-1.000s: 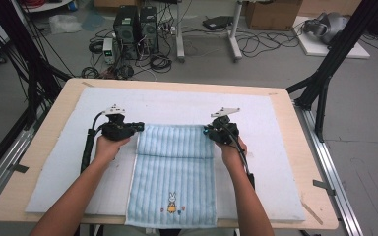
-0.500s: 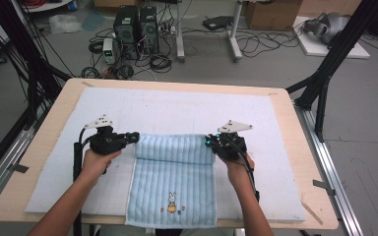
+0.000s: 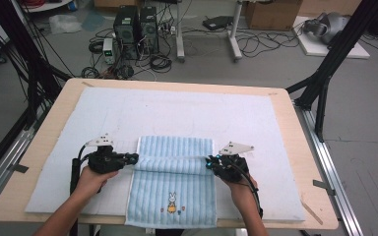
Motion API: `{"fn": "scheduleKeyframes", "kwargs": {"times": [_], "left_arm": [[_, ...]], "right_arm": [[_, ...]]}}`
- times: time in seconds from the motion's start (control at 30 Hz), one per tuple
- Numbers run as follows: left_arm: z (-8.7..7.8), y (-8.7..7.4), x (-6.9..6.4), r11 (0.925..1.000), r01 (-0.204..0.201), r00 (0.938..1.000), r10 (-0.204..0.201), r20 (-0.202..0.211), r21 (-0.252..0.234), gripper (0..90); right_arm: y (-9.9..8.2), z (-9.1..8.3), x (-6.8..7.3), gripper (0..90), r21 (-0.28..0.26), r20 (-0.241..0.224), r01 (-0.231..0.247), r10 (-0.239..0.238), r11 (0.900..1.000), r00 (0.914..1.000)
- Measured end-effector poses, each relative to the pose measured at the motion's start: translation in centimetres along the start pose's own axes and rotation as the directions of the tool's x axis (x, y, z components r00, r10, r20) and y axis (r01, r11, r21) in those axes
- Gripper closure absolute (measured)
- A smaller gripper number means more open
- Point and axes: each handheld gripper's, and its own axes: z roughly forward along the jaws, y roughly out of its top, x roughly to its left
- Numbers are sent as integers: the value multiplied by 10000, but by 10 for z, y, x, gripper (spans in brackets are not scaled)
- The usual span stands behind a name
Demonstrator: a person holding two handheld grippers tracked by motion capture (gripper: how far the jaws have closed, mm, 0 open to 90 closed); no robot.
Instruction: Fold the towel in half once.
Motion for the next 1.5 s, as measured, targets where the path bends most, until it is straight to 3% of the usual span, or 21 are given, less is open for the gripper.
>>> {"fn": "scheduleKeyframes", "kwargs": {"times": [0.2, 0.37, 0.4, 0.47, 0.53, 0.67, 0.83, 1.07, 1.13, 1.17, 1.2, 1.3, 1.37, 1.43, 1.5], "left_arm": [[2, -6, -2, 9992, -53, 9996, 43, 266, 393, 850], [1, -5, -3, 9996, -149, 9994, 141, 325, 247, 839], [0, -3, -2, 10000, -43, 9997, 41, 226, 61, 807], [-2, 1, 1, 9990, 88, 9992, -105, -381, -440, 614], [-5, 6, 7, 9951, 313, 9948, -401, -938, -937, 481], [-6, 18, 19, 9882, 492, 9860, -712, -1507, -1449, 453], [13, 28, 35, 9901, 978, 9744, -1158, -1926, -1004, 453], [39, 30, 33, 9962, 859, 9683, -861, -2345, -114, 522], [44, 29, 31, 9980, 608, 9654, -539, -2552, 192, 561], [45, 29, 29, 9989, 379, 9611, -285, -2748, 289, 616], [45, 29, 28, 9991, 295, 9562, -195, -2921, 297, 663], [42, 31, 27, 9999, 24, 9522, 21, -3055, 141, 858], [41, 33, 27, 10000, -62, 9521, 80, -3056, 68, 874], [41, 34, 27, 9998, -182, 9509, 179, -3091, 19, 879], [42, 34, 29, 10000, -27, 9521, -3, -3057, -94, 881]], "right_arm": [[-5, -2, 5, 796, 529, 249, 198, -211, 9984, 9995], [-5, -4, 5, 775, 543, 360, 209, -229, 9983, 9991], [-5, -4, 5, 739, 521, 376, 200, -220, 9984, 9990], [-4, -5, 3, 645, 232, 418, 30, -40, 9997, 9991], [-1, -8, -1, 588, -304, 446, -372, 385, 9988, 9983], [8, -10, -10, 581, -821, 995, -564, 645, 9950, 9930], [13, 12, -30, 570, -417, 1372, -1232, 1278, 9915, 9823], [18, 37, -37, 582, 277, 1412, -1418, 1365, 9895, 9805], [19, 41, -37, 604, 442, 1485, -1401, 1322, 9891, 9800], [19, 42, -37, 652, 544, 1501, -1344, 1250, 9894, 9807], [19, 43, -37, 688, 652, 1510, -1299, 1189, 9894, 9814], [19, 45, -35, 839, 702, 1483, -995, 883, 9926, 9850], [21, 45, -32, 852, 640, 1620, -609, 498, 9961, 9855], [22, 46, -31, 858, 667, 1628, -505, 391, 9965, 9859], [22, 46, -32, 860, 590, 1679, -526, 421, 9969, 9849]]}}
